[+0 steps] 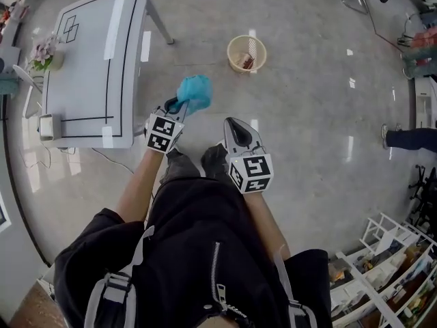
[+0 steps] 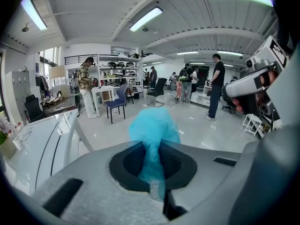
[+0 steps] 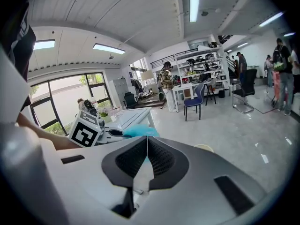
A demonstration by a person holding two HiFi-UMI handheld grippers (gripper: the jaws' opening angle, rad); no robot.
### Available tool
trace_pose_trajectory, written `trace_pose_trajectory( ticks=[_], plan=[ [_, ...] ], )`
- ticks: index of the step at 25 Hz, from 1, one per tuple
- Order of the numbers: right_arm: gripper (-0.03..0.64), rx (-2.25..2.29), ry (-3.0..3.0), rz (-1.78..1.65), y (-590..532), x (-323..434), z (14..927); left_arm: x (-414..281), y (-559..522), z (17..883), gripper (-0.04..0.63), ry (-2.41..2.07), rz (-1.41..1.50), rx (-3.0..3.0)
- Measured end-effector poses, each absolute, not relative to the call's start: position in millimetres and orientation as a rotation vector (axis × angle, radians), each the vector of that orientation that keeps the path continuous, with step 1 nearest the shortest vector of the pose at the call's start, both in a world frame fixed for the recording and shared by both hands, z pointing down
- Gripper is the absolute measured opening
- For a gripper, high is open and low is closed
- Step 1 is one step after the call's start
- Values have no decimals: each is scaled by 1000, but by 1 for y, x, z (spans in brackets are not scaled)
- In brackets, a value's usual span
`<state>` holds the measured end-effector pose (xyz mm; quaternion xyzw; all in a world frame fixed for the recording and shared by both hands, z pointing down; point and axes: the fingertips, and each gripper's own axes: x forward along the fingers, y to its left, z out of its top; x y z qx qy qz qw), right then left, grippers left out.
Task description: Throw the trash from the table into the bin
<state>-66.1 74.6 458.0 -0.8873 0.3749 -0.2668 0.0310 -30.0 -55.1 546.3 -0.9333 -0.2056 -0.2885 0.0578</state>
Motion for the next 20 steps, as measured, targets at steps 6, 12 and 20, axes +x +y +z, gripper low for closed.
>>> trace_pose_trajectory(
  ticks=[6,12,20],
  plan=[
    [11,-2742,1086,-804,127,-63,453,-12,-8,534,16,-665,-837,-2800],
    [11,-2765,1015,-787,166,-61,449,-1,22,527,15,-693,-814,-2789],
    [11,-2770,891,-775,193,-57,451,19,48,523,15,-777,-782,-2768]
  ],
)
